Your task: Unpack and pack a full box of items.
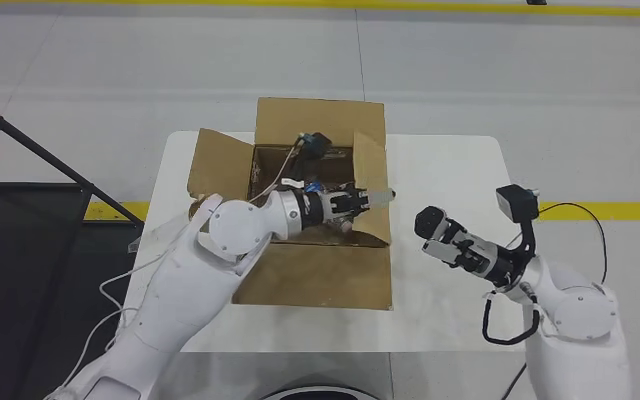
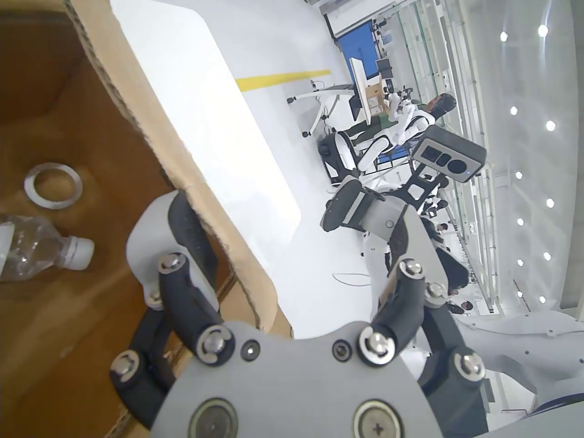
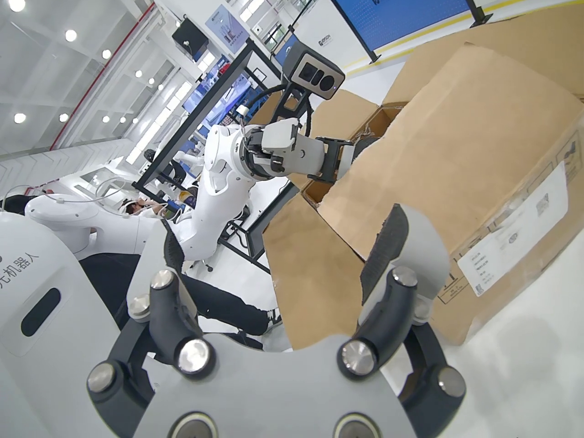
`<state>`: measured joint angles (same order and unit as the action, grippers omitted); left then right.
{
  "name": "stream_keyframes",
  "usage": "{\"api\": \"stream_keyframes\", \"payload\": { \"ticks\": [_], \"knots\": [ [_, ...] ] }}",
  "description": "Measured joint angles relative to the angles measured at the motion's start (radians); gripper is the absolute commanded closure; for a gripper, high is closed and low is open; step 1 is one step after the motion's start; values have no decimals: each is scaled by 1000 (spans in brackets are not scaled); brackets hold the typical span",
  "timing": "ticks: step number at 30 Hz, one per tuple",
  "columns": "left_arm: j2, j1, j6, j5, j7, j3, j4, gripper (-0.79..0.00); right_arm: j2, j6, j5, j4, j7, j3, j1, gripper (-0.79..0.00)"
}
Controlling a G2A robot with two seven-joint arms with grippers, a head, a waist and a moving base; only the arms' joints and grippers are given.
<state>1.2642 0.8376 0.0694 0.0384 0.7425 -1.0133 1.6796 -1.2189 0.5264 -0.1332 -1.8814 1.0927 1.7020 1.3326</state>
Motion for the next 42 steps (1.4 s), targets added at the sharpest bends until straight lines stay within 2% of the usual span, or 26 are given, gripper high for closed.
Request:
{"api": "stream_keyframes", "payload": {
  "ticks": [12,24,33,42],
  "knots": [
    [67,-148,-31,-36,-113,175,-145,-785,25,96,-108,-12,-47,180,183,-785],
    [152,-295,11,-52,-120,340,-346,-785,41,138,-136,13,-74,215,256,-785],
    [192,-332,23,-59,-107,381,-433,-785,52,144,-133,29,-95,203,254,-785],
    [211,-334,27,-56,-90,378,-464,-785,63,136,-122,26,-112,192,255,-785]
  ]
}}
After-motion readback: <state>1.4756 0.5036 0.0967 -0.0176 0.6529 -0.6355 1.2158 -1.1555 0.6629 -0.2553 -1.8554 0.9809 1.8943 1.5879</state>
